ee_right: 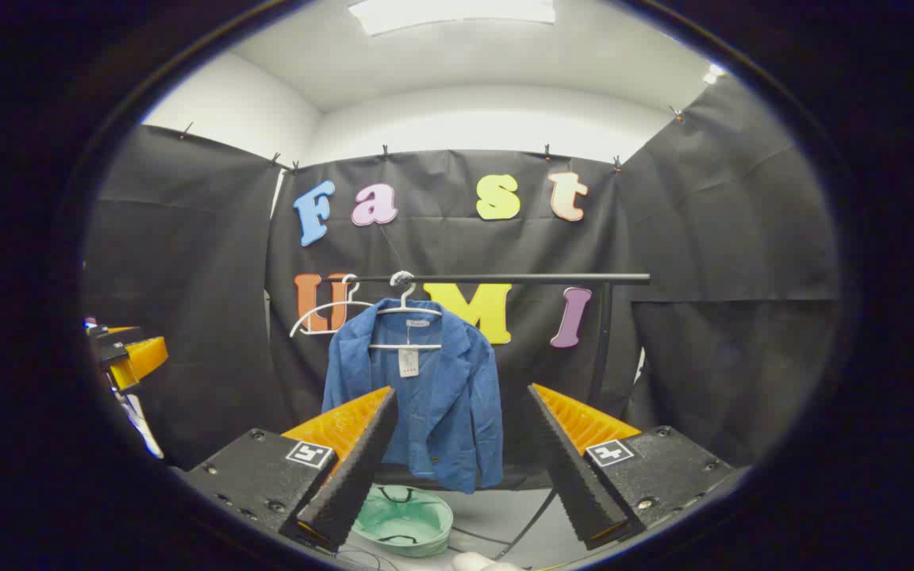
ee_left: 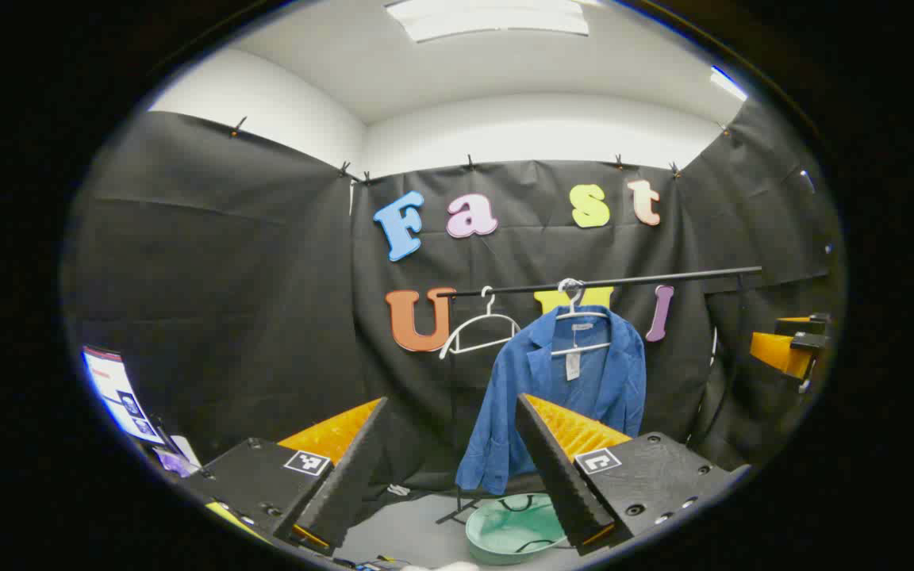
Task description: Grasp the clothes on the hanger with both hands and then place them into the laundry hamper below.
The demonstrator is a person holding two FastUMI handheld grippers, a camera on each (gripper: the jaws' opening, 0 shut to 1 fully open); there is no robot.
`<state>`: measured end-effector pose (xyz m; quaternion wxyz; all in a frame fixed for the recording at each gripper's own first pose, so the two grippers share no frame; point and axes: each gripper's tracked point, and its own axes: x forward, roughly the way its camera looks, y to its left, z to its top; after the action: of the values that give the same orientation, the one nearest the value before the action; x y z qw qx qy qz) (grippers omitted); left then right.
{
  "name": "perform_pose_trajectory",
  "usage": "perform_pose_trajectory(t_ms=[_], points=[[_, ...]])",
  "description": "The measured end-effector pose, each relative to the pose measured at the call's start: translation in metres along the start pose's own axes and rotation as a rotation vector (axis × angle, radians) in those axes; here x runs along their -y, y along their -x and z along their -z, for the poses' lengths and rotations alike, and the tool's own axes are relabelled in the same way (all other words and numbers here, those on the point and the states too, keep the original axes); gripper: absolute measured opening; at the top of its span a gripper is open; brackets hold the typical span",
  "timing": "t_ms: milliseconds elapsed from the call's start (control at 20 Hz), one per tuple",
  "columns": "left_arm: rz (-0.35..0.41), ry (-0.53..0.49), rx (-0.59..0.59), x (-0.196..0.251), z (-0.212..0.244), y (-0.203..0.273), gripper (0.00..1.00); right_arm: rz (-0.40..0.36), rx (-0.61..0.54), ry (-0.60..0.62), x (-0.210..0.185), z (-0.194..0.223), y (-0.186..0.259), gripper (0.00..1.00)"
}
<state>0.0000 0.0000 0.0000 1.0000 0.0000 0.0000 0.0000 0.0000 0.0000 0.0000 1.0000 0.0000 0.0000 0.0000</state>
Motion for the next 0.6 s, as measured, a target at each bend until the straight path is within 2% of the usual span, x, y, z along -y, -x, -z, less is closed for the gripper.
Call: perform_pose_trajectory(t_ms=[600], points=[[0.022, 0.006, -0.007, -0.012, 0.0, 0.001, 1.0, 0.03, -0.004, -0.006, -0.006, 0.003, 0.011, 1.0]])
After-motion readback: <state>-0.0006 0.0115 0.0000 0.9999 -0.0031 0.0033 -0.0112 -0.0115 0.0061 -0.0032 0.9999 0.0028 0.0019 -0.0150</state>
